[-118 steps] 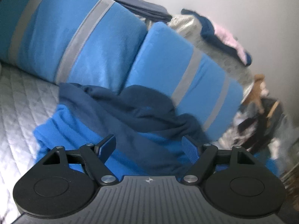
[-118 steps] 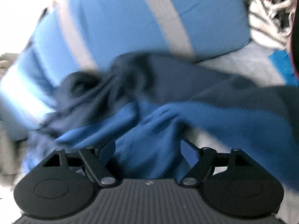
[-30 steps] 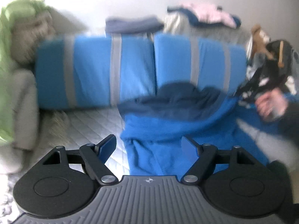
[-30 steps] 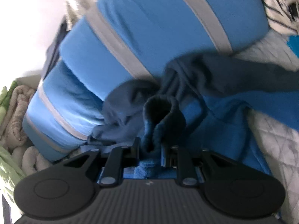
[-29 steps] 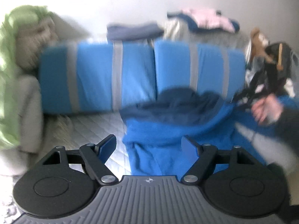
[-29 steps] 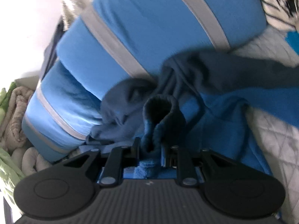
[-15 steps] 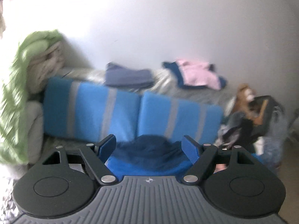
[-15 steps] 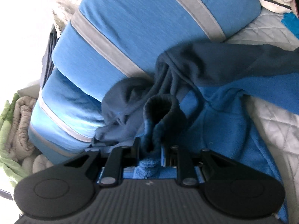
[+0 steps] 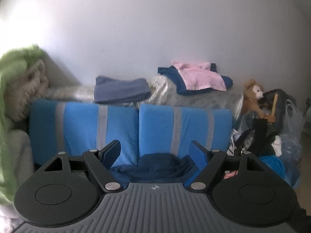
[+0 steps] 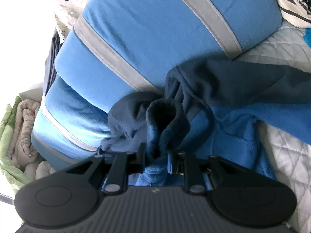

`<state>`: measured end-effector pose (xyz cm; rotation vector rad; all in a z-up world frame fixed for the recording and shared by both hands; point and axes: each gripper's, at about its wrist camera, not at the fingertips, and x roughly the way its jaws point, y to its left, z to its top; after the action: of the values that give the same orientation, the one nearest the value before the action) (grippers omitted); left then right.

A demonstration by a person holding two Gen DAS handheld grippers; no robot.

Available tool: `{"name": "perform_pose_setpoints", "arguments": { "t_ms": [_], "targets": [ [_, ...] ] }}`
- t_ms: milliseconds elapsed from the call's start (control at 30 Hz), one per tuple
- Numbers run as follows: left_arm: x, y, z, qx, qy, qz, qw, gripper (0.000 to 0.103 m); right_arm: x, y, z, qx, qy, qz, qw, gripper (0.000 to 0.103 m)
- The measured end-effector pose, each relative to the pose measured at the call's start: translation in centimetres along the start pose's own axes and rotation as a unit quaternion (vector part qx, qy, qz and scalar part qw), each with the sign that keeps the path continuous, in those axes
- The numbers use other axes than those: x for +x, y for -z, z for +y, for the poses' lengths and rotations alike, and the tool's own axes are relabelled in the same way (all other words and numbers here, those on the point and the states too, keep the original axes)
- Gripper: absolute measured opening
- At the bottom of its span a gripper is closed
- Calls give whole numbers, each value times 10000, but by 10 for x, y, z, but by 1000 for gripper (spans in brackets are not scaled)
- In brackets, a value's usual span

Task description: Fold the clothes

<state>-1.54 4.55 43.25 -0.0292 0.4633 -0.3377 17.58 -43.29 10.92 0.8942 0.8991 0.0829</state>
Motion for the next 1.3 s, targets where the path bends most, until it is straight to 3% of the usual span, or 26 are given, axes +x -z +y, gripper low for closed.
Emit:
{"name": "perform_pose_setpoints", "arguments": {
  "t_ms": [267, 400, 500, 667, 800, 900, 1000, 1033, 1067, 1133, 1167, 1233, 1300],
  "targets": [
    [135, 95, 63, 426, -518, 331, 9972, 77, -5, -5, -4, 160, -199, -254, 9994, 21],
    [198, 159, 102, 854, -603, 777, 9915, 77, -14, -10, -1, 234, -231, -432, 9985, 21],
    [233, 199, 134, 655, -551, 1188, 9892, 77, -20, -14, 7, 214, -274, -540, 9979, 20],
    [264, 248, 167, 396, -246, 1485, 9878, 77, -30, -21, 33, 130, -451, -709, 9964, 20],
    [283, 277, 164, 899, -374, 1585, 9826, 76, -40, -24, 73, -178, -711, -858, 9936, 20],
    [295, 287, 163, 1041, -442, 1472, 9826, 76, -49, -25, 105, -445, -881, -971, 9904, 20],
    [306, 285, 174, 736, -410, 1265, 9884, 75, -59, -26, 132, -640, -934, -1070, 9878, 20],
    [311, 283, 179, 543, -391, 1188, 9907, 72, -62, -27, 139, -669, -947, -1112, 9870, 20],
    [315, 281, 183, 348, -383, 1115, 9924, 62, -66, -28, 146, -703, -959, -1163, 9861, 20],
    [325, 277, 193, -91, -353, 1100, 9933, 51, -71, -28, 157, -752, -982, -1259, 9843, 20],
    [329, 275, 196, -215, -315, 1112, 9931, 39, -73, -28, 161, -771, -961, -1313, 9837, 19],
    [331, 276, 196, -194, -282, 1092, 9934, 30, -76, -29, 169, -799, -879, -1403, 9830, 18],
    [331, 279, 183, 401, -453, 1060, 9925, 26, -76, -29, 177, -800, -807, -1424, 9833, 18]
  ]
}}
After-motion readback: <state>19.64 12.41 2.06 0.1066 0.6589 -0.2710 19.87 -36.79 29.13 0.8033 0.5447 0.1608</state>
